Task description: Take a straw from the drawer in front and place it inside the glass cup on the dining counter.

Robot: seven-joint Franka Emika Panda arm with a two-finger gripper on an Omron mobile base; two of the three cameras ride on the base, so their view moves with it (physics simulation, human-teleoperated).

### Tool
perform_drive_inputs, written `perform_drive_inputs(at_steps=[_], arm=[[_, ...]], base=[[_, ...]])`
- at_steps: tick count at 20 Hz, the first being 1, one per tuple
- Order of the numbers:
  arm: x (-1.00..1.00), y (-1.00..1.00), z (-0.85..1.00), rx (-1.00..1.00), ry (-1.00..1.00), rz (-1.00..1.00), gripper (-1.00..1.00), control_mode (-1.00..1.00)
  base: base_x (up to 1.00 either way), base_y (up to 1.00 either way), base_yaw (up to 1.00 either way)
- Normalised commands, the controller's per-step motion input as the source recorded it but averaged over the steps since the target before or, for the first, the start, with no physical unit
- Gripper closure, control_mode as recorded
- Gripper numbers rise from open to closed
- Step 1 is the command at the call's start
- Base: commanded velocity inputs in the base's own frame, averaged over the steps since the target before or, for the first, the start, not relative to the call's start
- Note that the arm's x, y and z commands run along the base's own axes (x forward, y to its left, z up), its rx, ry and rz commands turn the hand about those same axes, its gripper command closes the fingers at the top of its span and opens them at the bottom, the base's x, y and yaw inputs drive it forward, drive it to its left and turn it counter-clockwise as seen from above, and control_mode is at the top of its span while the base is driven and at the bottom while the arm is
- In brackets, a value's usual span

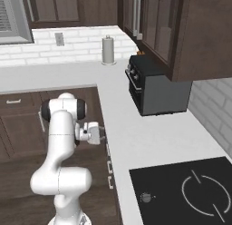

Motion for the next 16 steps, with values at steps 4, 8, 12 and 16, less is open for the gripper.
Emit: perform_drive_inputs(at_steps=[4, 8, 12, 16], arm=[[0.39, 0.0, -0.14, 0.05, 0.11, 0.12, -1.0, -1.0], [0.62, 0.0, -0.11, 0.02, 0.07, 0.09, -1.0, -1.0], [0.68, 0.0, -0.11, 0.0, 0.02, 0.07, -1.0, -1.0], [0.61, 0.0, -0.26, 0.0, 0.04, 0.05, -1.0, -1.0]], base=[[0.0, 0.0, 0.0], [0.0, 0.0, 0.0], [0.0, 0.0, 0.0], [0.0, 0.0, 0.0]])
